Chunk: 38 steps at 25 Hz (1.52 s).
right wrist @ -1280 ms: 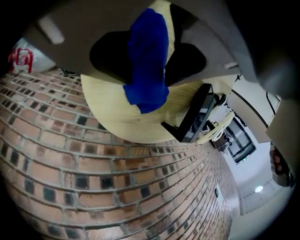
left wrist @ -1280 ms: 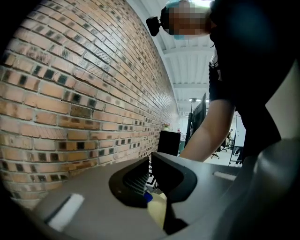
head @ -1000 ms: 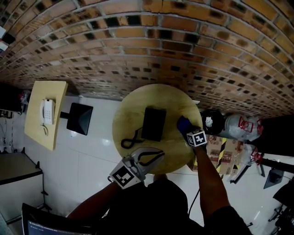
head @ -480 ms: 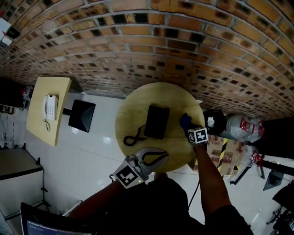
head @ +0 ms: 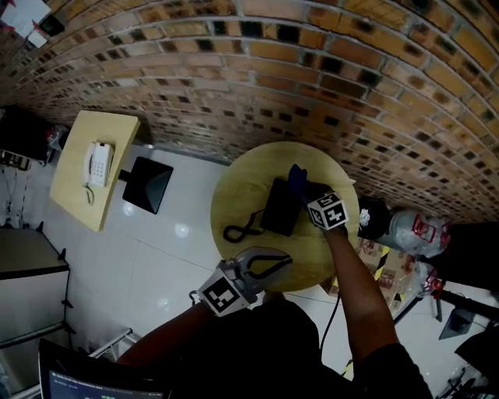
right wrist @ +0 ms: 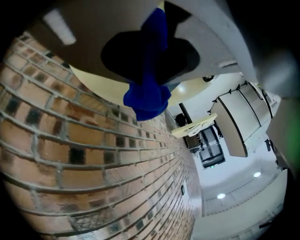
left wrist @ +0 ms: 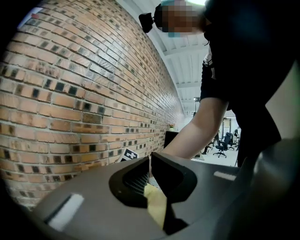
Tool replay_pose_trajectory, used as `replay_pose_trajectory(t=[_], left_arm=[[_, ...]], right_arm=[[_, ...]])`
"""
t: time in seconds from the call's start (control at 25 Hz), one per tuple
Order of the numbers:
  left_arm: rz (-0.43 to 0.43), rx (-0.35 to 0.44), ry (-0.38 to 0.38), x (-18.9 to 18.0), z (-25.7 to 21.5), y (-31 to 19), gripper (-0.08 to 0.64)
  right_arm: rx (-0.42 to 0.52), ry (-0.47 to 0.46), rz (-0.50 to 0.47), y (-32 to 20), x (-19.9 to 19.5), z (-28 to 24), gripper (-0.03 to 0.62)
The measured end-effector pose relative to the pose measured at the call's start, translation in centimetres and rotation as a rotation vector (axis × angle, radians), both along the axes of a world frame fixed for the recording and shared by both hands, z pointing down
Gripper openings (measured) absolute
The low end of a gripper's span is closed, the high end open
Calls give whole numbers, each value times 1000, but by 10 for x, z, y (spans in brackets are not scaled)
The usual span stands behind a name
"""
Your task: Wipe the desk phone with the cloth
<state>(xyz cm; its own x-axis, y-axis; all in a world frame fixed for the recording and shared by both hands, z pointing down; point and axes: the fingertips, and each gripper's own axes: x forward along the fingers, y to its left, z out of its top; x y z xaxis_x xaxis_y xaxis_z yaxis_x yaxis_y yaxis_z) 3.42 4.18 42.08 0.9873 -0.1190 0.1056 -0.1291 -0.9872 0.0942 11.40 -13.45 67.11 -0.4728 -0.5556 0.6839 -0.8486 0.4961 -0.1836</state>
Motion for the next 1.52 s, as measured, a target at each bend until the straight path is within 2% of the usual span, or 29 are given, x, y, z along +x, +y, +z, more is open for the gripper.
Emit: replay_pose_trajectory(t=[0.16,0.28,0.36,0.56,0.88,1.04,1.16,1.32,1.44,1.52], left_arm=[[-37,-1,1,-20,2,-4,17],[-68,-15,0,-35,6,-7,17],[-81,-11,4,-42,6,-10,17],[-93,-15,16,-49,5,-15,17],[-82,-40,8,-49,10,-18,17],[-72,-29,7,-50,11,-18,17],[-67,-34,6,-50,11,-17,17],[-76,-44,-1,-55,13,-16,17],[-91,-50,2,-61,14,-16,17],[-107,-46,5,-67,15,-18,17]], right_arm=[[-14,73,-71,-10,-22,16,91],[-4,66,-55,-4,-29,20,91],[1,68,-59,5,-32,24,91],[-8,147,-172,48,-54,43,91],[-127,85,-237,128,-100,78,91],[-155,70,-265,146,-111,85,91],[-108,50,-228,126,-103,69,91],[-6,43,-150,57,-82,33,91],[51,75,-119,4,-69,15,91],[63,110,-137,-18,-71,13,91]])
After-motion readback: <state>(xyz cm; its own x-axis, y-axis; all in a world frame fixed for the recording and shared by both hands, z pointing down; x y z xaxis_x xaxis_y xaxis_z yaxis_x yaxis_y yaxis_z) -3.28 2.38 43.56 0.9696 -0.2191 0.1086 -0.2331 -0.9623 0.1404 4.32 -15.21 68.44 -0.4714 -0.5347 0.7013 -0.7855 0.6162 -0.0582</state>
